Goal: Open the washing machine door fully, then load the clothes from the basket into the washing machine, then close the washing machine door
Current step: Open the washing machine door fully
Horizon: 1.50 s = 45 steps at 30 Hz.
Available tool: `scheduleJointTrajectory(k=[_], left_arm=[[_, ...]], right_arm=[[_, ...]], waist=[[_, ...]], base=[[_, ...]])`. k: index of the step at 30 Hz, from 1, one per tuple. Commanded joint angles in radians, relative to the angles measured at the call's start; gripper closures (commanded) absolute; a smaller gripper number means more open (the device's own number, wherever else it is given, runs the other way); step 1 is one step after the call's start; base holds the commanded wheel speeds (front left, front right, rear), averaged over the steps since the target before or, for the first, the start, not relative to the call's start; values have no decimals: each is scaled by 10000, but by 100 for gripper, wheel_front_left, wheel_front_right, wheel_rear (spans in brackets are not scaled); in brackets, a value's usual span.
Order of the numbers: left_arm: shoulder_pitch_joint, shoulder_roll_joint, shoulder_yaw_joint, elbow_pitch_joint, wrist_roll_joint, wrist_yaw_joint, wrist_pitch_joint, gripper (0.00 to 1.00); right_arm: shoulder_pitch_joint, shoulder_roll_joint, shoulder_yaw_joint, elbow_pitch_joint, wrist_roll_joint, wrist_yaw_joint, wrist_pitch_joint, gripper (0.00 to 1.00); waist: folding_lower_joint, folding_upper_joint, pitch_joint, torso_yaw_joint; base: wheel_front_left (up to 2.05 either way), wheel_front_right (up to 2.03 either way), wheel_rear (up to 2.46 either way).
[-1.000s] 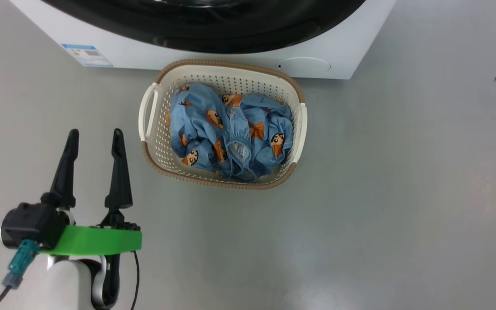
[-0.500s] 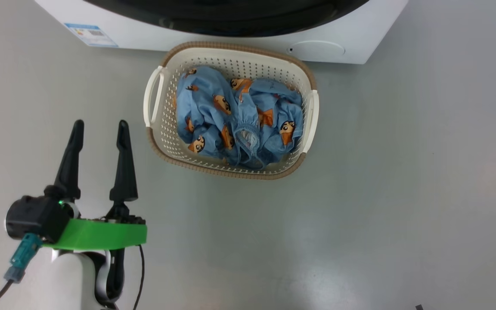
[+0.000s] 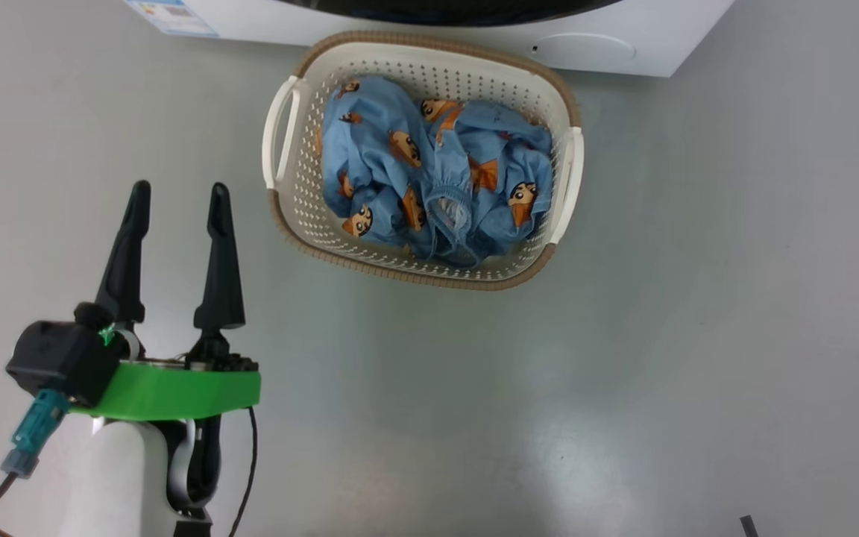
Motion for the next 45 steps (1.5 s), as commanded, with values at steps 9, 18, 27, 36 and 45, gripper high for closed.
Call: scheduleJointTrajectory(k=[9,18,27,36,45], left_arm=[[-113,162,86,-338,-280,120,-63,0],[-157,162,-78,-400,-513,225,-63,0],[-103,162,-114,-364,-621,294,-63,0],[123,162,15,-252,-507,298,-63,0],[428,162,71,-75,-385,252,-63,0]], right_arm=[[-958,285,-70,287,-374,75,349,100],[-1436,443,76,779,-778,75,481,100],[-1425,675,362,1206,-902,75,908,100],[-544,830,536,1212,-759,75,1440,100],[301,983,597,1120,-659,75,1733,100]], waist=[[-1,0,215,242],[-1,0,352,451],[-1,0,203,575],[-1,0,-399,417],[-1,0,-1108,405]], base=[[0,0,0],[0,0,0],[0,0,0],[0,0,0],[0,0,0]])
